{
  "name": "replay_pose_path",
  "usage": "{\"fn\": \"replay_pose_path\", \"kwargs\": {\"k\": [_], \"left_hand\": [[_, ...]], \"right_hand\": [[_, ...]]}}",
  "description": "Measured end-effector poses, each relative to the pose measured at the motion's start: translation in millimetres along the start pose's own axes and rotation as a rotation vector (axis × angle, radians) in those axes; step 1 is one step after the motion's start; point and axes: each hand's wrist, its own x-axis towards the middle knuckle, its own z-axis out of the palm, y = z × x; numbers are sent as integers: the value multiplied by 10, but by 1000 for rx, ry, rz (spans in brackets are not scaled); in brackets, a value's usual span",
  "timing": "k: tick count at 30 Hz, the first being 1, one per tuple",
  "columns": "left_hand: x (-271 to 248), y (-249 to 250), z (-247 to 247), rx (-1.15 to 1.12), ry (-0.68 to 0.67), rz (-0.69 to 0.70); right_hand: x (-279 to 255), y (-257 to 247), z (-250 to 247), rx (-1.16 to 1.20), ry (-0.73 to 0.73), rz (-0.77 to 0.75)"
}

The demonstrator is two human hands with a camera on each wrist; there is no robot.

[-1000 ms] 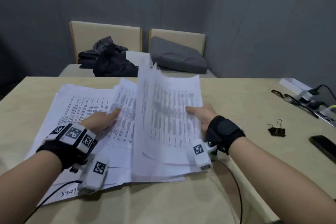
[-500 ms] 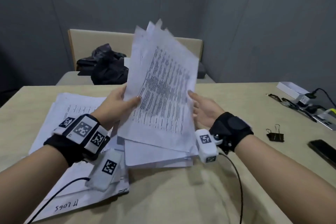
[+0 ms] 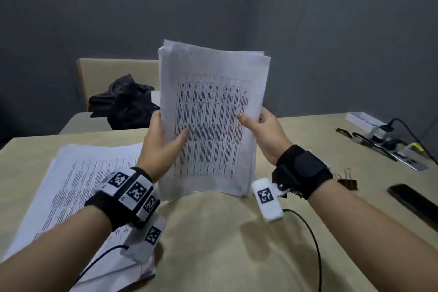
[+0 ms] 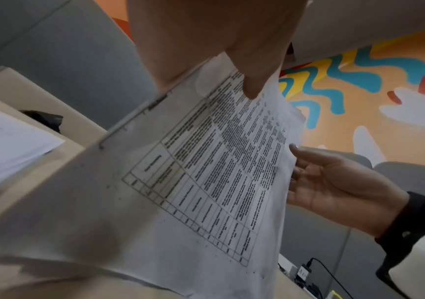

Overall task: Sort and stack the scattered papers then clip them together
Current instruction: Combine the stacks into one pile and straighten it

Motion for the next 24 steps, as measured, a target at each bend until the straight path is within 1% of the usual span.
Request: {"fn": "replay_pose_path", "kwargs": {"k": [2, 4, 6, 8, 9, 11, 13, 15, 17, 19, 21, 23, 24], "left_hand": [[8, -19, 25, -3, 6, -16], [14, -9, 52, -43, 57, -19], [15, 21, 87, -50, 145, 25], [33, 78, 121, -44, 233, 102], [55, 107, 133, -40, 262, 138], [101, 162, 151, -32, 279, 174], [117, 158, 171, -20, 224, 137], [75, 49, 190, 33, 127, 43], [27, -92, 174, 110, 101, -1], [21, -139, 120, 133, 127, -9], [92, -60, -11, 136, 185, -48], [238, 16, -263, 190, 243, -118], [310, 44, -437, 228, 248, -169]], "right_hand": [[22, 25, -52, -8, 62, 10], [20, 28, -71, -17, 103, -16], [2, 20, -47, -30, 119, -64], [2, -19, -8, -40, 139, -134], [15, -48, 5, -39, 152, -167], [44, -100, 9, -33, 169, -201], [54, -66, 4, -44, 153, -170], [33, 78, -5, -93, 130, -78], [7, 204, 7, -128, 131, -10], [-2, 198, 70, -138, 136, -13], [32, 54, 214, -137, 120, -62], [122, -92, 414, -148, 76, -114], [184, -136, 539, -165, 54, -132]]}}
